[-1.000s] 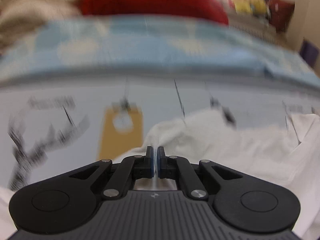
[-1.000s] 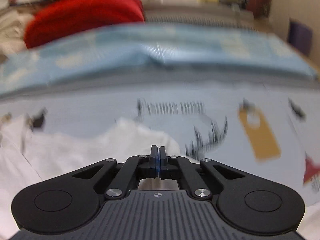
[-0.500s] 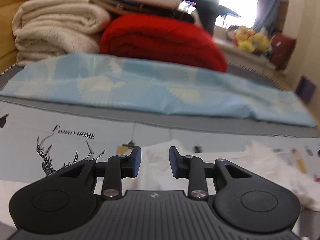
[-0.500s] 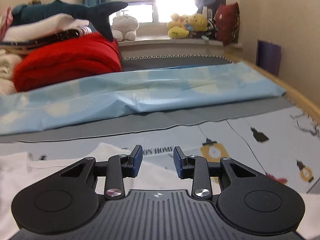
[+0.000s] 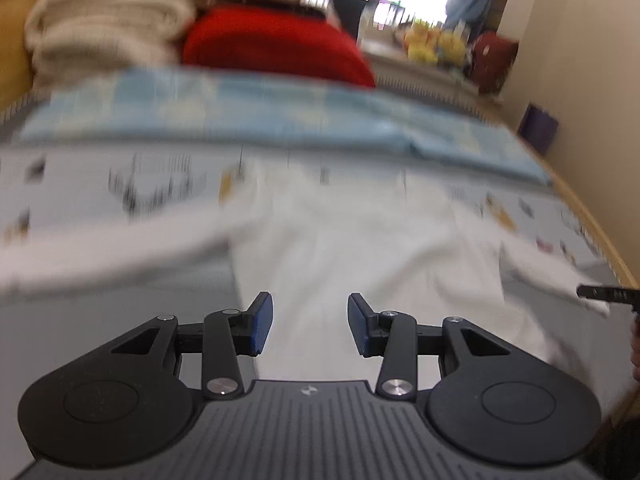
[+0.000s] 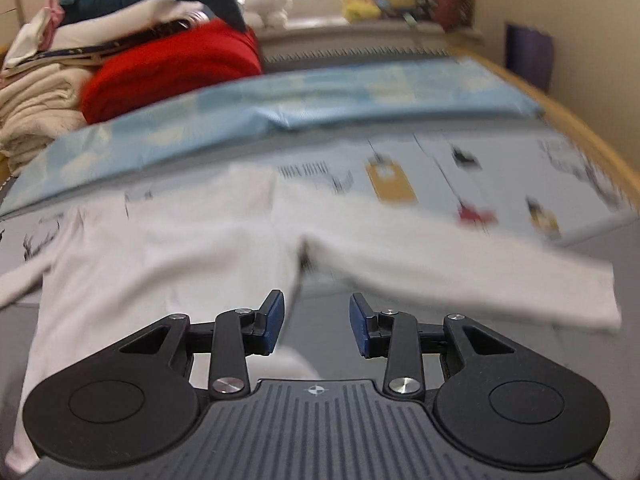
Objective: Fold small clothes
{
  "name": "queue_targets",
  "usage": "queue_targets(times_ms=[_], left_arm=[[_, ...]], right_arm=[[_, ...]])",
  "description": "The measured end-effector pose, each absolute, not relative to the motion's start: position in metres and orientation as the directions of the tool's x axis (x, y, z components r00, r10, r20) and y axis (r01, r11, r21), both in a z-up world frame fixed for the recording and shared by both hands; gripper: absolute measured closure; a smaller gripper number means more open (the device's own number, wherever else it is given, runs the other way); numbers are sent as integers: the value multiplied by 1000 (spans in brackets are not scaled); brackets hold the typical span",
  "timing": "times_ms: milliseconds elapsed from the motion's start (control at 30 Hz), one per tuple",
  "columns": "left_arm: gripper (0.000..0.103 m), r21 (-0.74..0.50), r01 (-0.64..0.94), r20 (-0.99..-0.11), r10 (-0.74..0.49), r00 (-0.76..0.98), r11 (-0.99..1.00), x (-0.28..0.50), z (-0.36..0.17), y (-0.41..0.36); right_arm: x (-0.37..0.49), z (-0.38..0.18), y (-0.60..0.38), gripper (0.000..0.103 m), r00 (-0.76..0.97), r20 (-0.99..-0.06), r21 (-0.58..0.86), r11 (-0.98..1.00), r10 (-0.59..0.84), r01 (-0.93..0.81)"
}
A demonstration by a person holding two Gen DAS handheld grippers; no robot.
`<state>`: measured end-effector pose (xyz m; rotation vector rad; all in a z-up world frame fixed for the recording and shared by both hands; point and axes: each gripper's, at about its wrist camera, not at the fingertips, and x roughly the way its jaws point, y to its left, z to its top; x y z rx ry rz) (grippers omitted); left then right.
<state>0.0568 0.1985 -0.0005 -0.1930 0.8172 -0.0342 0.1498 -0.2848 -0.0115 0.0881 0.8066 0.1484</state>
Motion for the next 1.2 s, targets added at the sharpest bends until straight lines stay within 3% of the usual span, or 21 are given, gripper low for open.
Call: queue_targets(times_ms=[133, 233, 400, 433, 467, 500, 567, 600, 833, 900, 1067, 1100, 1200], left_arm=[[57, -163, -63, -869, -113, 482, 985, 38, -54, 194], [57, -142, -62, -910, -106, 400, 988, 36, -78, 194], [57, -199, -108, -947, -162, 278, 974, 31, -104, 203], [58, -192, -109, -952, -157, 263, 975, 31, -108, 202], [59, -182, -112, -957, -149, 249, 977, 30, -112, 202], [61, -174, -117, -962, -143, 234, 978, 30, -116, 202], [93, -183, -105, -965, -158, 209, 978, 30, -121, 202], [97, -190, -81, -964, -170, 205, 978, 29, -122, 200], [99, -147, -17, -941, -135, 312, 989, 3, -91, 217], [99, -99, -21, -957, -89, 275, 995, -3, -96, 227], [96, -107, 10, -970, -106, 221, 994, -9, -103, 221], [95, -116, 2, -965, -113, 238, 993, -9, -99, 221], [78, -144, -46, -962, -129, 239, 988, -9, -98, 228]], right_arm=[[144, -62, -298, 64, 546, -832, 116, 993, 99, -3], [153, -78, -300, 65, 510, -844, 210, 977, 165, 31], [155, -114, -281, 67, 398, -912, 113, 994, 98, 13], [152, -112, -276, 73, 412, -907, 90, 996, 87, -12], [150, -110, -273, 95, 419, -903, 85, 996, 92, -36], [146, -107, -273, 97, 417, -903, 99, 994, 106, -37], [137, -96, -282, 98, 425, -895, 147, 989, 133, 0], [129, -86, -288, 98, 440, -885, 178, 984, 151, 21], [69, -59, -321, 98, 418, -876, 295, 953, 242, 67], [58, -69, -314, 98, 361, -901, 264, 964, 242, 11], [46, -99, -303, 97, 235, -954, 179, 982, 188, -60], [45, -97, -302, 97, 257, -948, 176, 982, 187, -67], [45, -92, -302, 89, 293, -937, 181, 982, 189, -55]])
